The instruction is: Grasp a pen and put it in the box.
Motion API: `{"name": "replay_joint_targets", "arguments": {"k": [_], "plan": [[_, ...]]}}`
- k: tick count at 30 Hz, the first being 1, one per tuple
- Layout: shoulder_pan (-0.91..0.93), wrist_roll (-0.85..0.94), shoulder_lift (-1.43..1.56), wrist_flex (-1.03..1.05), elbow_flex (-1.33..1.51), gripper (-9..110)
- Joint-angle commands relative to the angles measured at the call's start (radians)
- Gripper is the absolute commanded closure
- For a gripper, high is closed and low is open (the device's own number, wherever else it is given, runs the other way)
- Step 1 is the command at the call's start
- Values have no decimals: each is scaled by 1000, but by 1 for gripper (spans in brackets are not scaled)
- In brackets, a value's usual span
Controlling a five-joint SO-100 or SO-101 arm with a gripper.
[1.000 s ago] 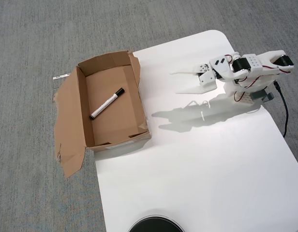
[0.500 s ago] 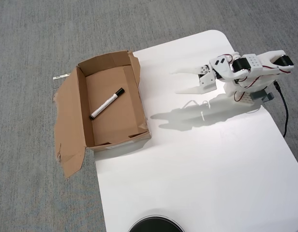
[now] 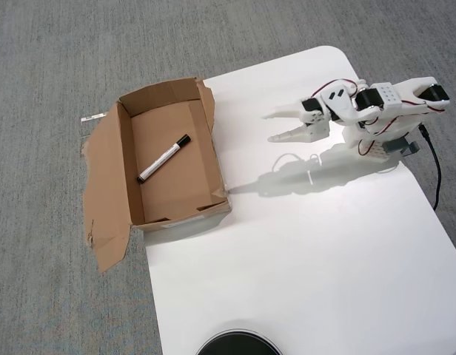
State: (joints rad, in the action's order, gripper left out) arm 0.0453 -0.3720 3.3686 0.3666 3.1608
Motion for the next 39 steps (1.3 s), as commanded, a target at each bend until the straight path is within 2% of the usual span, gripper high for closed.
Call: {"name": "replay_joint_targets", "arguments": {"k": [1,5,13,19,39], "plan": [[-5,7,61,-2,28,77],[-5,-71,61,-2,28,77],[-5,-544,61,-2,28,78],[-7,-791,63,-11,28,78],[-7,-837,63,-14,28,78]]}}
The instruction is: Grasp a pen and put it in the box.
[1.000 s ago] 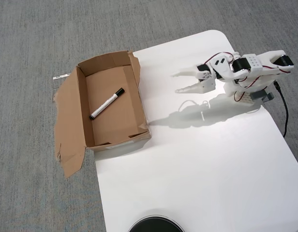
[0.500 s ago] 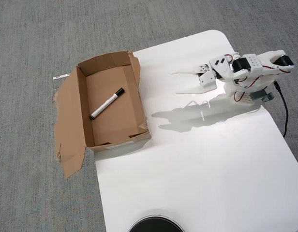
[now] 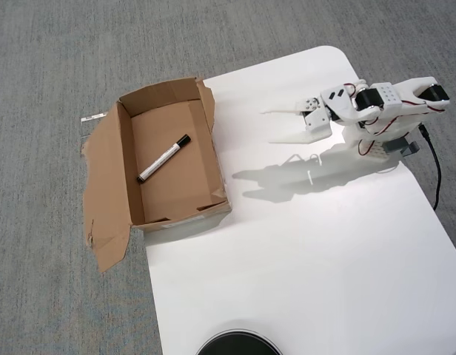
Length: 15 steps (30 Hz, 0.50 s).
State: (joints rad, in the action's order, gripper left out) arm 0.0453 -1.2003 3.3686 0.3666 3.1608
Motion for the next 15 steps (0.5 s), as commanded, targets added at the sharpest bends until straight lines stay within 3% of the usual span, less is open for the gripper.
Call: {"name": "replay_joint_targets", "arguments": {"k": [1,15], "plan": [[-7,-8,63,-14,28,78],[-8,-8,63,-5,28,78]]}}
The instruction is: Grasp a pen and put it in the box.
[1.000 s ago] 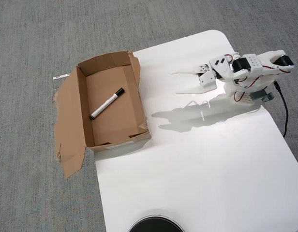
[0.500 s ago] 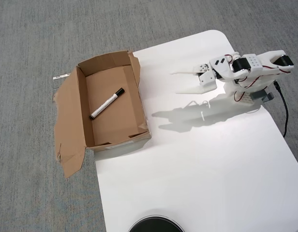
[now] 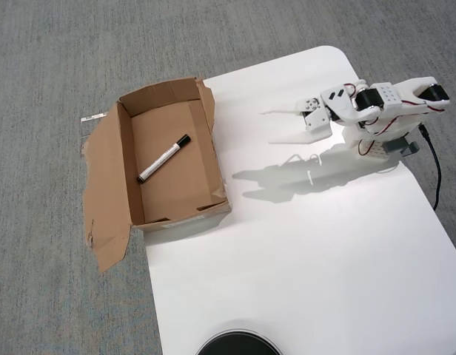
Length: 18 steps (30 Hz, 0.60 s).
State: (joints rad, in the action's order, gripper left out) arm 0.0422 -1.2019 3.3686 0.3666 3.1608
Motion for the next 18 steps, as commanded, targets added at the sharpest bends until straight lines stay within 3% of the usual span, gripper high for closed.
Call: {"name": "replay_joint_targets", "arguments": {"k": [1,18], "plan": [[-5,-7,63,-5,28,78],[-4,15,60,2,28,78]]}}
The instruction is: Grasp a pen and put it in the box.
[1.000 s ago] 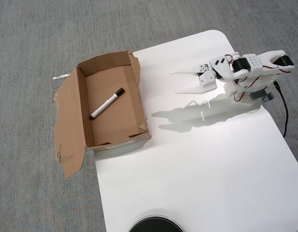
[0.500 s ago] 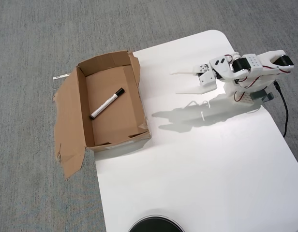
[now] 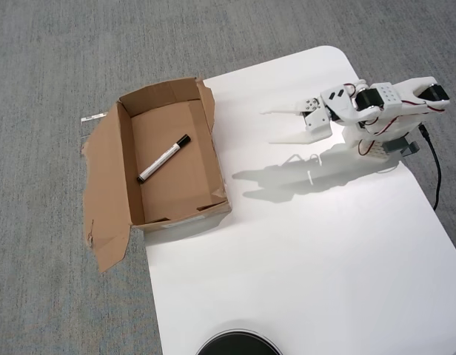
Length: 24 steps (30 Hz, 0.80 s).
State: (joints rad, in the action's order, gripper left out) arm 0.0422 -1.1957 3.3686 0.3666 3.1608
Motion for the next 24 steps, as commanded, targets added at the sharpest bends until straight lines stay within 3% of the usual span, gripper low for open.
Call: {"name": "replay_joint_targets", "arguments": {"k": [1,8,24], "plan": [[-4,8,60,2,28,78],[-4,-113,60,2,28,78],[-4,-1618,60,-3,28,78]]}}
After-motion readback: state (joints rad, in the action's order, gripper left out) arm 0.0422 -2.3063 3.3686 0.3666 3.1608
